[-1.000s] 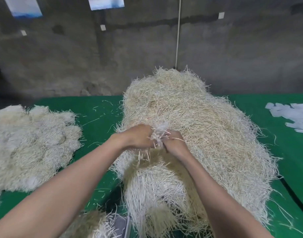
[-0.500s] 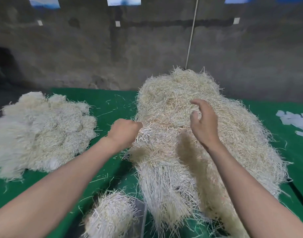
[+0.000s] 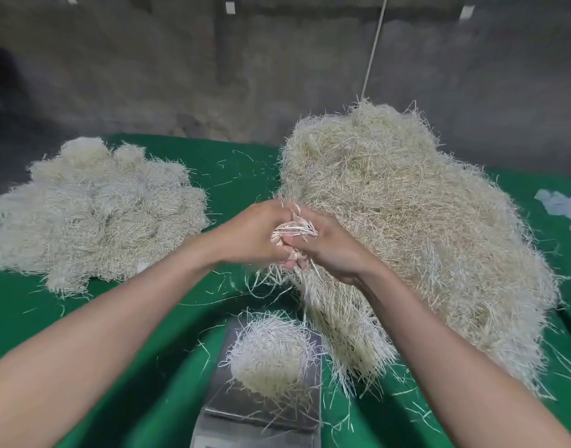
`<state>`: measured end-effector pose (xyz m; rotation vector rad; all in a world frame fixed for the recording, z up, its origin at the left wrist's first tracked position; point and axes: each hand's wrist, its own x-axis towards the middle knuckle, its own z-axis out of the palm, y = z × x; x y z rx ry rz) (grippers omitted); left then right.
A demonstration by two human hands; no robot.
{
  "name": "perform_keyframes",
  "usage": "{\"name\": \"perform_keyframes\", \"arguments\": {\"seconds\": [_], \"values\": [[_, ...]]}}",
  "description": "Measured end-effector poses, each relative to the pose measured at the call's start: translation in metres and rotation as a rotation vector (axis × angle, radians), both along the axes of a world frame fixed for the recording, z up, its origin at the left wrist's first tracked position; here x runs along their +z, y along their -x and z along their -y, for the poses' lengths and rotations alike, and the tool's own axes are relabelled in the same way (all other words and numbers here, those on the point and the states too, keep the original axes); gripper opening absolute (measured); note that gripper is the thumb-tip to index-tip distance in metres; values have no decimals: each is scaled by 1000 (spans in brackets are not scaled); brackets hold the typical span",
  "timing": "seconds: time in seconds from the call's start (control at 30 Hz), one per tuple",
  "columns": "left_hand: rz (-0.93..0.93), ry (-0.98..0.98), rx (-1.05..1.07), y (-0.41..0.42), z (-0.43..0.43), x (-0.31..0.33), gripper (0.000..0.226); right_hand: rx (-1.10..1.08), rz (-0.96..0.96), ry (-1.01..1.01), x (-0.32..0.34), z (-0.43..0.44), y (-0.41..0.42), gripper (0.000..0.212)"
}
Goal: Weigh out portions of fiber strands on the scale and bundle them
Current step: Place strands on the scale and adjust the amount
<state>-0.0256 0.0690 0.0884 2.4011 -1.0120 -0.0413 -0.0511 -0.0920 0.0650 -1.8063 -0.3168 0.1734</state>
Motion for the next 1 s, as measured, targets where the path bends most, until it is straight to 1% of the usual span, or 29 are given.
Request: {"name": "perform_keyframes", "arguments": {"seconds": [0.03, 0.1, 0.13, 0.17, 0.2, 0.23, 0.27, 0.3, 0.33, 0.37, 0.4, 0.43, 0.47, 0.53, 0.6, 0.67, 0.73, 0.8, 0.87, 0.93, 1.0], "values": [[-119, 32, -32, 3, -7, 1, 36, -24, 15, 33, -4, -3, 3, 54], [-370, 161, -29, 7, -20, 0, 43, -67, -1, 10, -11, -7, 10, 42], [-469, 285, 13, 7, -25, -2, 42, -111, -17, -21, -14, -9, 14, 36], [-535, 453, 79, 8, -28, -5, 39, -170, -19, -54, -15, -11, 18, 33], [-584, 652, 167, 10, -30, -9, 34, -228, -15, -79, -17, -12, 22, 33], [-595, 829, 262, 12, -30, -15, 28, -273, -10, -86, -20, -13, 25, 38], [-558, 931, 345, 14, -31, -21, 23, -306, -10, -59, -24, -15, 28, 44], [-512, 959, 386, 16, -31, -29, 23, -328, -17, -7, -29, -16, 31, 51], [-501, 941, 374, 20, -32, -37, 27, -344, -31, 40, -34, -19, 35, 56], [-537, 887, 329, 24, -32, -45, 34, -358, -47, 57, -40, -21, 38, 58], [-592, 814, 283, 29, -31, -53, 37, -368, -68, 46, -44, -24, 41, 58], [-607, 738, 249, 33, -30, -61, 35, -373, -94, 18, -49, -26, 44, 58], [-556, 673, 239, 35, -30, -68, 32, -377, -118, -12, -52, -26, 47, 56], [-388, 584, 267, 38, -29, -81, 32, -377, -140, -49, -57, -22, 52, 46], [-329, 560, 299, 41, -26, -90, 35, -386, -124, -31, -63, -15, 56, 34], [-311, 505, 319, 43, -24, -97, 33, -413, -85, 90, -72, -10, 61, 27], [-338, 449, 305, 45, -23, -105, 28, -455, -54, 251, -83, -8, 65, 28], [-434, 474, 285, 47, -29, -111, 31, -484, -58, 321, -94, -7, 70, 32], [-536, 545, 323, 49, -39, -117, 40, -497, -71, 327, -106, -7, 75, 36], [-576, 617, 404, 53, -44, -122, 40, -505, -50, 358, -115, -9, 80, 33], [-573, 631, 477, 58, -45, -125, 38, -516, -11, 379, -121, -14, 82, 30]]}}
